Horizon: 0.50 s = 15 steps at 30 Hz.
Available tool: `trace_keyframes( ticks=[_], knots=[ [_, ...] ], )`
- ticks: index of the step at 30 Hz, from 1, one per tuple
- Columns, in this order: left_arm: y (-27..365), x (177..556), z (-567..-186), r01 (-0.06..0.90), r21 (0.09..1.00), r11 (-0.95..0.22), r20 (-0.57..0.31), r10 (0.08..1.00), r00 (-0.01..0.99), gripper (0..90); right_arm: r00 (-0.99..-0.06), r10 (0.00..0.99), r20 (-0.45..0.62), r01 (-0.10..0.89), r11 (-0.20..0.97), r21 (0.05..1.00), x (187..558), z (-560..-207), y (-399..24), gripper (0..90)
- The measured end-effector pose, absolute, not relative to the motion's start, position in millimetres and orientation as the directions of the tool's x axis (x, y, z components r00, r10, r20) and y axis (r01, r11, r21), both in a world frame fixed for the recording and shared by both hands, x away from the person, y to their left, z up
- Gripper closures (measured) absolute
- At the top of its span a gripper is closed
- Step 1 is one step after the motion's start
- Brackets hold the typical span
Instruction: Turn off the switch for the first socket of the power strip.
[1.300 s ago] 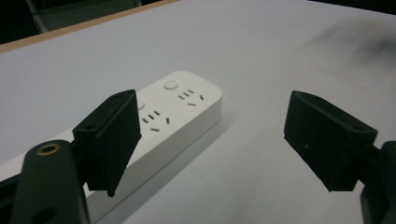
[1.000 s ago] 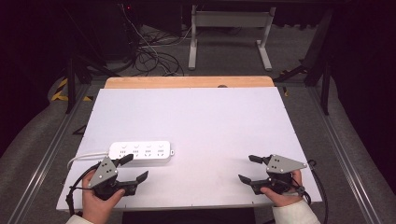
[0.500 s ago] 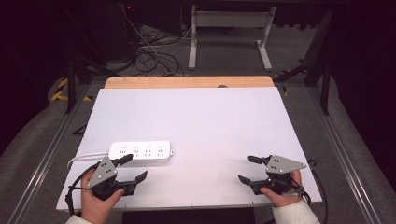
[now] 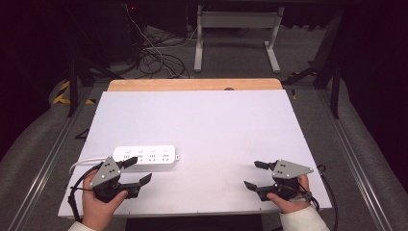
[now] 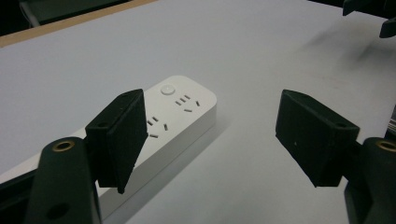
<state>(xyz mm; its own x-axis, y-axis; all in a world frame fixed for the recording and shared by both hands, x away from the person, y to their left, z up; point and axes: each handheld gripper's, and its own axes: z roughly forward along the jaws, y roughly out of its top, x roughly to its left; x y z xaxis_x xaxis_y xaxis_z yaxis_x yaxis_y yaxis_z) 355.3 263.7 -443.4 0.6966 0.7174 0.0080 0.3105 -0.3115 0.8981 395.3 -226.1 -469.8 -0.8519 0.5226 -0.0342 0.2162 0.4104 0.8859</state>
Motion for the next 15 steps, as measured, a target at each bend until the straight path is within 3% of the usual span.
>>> trace_keyframes(
  ticks=[15],
  knots=[
    [267.2, 364.7, -426.7, 0.333, 0.889, -0.314, -0.007, 0.719, 0.695, 27.6, -0.857, 0.515, -0.024, 0.221, 0.409, 0.885, 396.1, -471.1, -224.9, 23.1]
  ],
)
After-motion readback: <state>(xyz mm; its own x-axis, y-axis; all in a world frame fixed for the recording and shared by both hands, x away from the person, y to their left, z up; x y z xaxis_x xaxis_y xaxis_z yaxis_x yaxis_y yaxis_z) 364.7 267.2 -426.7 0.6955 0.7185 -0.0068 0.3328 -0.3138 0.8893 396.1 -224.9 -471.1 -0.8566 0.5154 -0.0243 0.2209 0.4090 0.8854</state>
